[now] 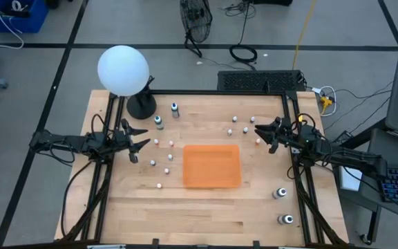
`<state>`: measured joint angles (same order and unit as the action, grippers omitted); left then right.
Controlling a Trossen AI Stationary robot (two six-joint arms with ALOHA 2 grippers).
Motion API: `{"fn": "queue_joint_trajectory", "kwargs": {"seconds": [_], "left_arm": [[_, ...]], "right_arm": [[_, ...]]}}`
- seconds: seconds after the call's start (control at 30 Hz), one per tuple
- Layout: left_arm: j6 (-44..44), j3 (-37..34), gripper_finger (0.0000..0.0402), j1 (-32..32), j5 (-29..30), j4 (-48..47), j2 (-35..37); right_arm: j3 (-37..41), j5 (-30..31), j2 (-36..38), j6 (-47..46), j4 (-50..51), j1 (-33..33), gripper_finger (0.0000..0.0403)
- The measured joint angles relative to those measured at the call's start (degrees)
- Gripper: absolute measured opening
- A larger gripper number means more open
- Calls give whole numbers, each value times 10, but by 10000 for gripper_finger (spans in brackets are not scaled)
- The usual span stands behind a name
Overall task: Pick & Place food coloring
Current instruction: Put the small orange food coloring bottle into the container
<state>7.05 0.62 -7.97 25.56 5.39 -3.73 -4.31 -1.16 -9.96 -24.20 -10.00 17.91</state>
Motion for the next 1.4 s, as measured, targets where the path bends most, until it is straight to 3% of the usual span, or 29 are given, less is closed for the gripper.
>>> {"fn": "queue_joint_trajectory", "kwargs": {"seconds": [0.07,0.2,0.37,0.5,0.63,0.77,0.9,1.23,1.4], "left_arm": [[0,0,186,0,0,0,0],[0,0,186,0,0,1,0],[0,0,187,0,0,4,0],[0,0,187,0,0,4,0],[0,0,186,0,0,5,0],[0,0,186,0,0,4,0],[0,0,186,0,0,4,0],[0,0,187,0,0,4,0],[0,0,186,0,0,4,0]], "right_arm": [[-53,-7,-21,10,93,-1,110],[-248,14,-105,34,281,0,110],[-468,92,-301,42,590,0,111],[-561,131,-455,47,772,0,137],[-581,72,-565,41,795,0,182],[-579,70,-648,52,785,0,208],[-580,72,-698,60,780,0,210],[-578,100,-750,65,748,0,205],[-533,101,-749,67,709,0,202]]}}
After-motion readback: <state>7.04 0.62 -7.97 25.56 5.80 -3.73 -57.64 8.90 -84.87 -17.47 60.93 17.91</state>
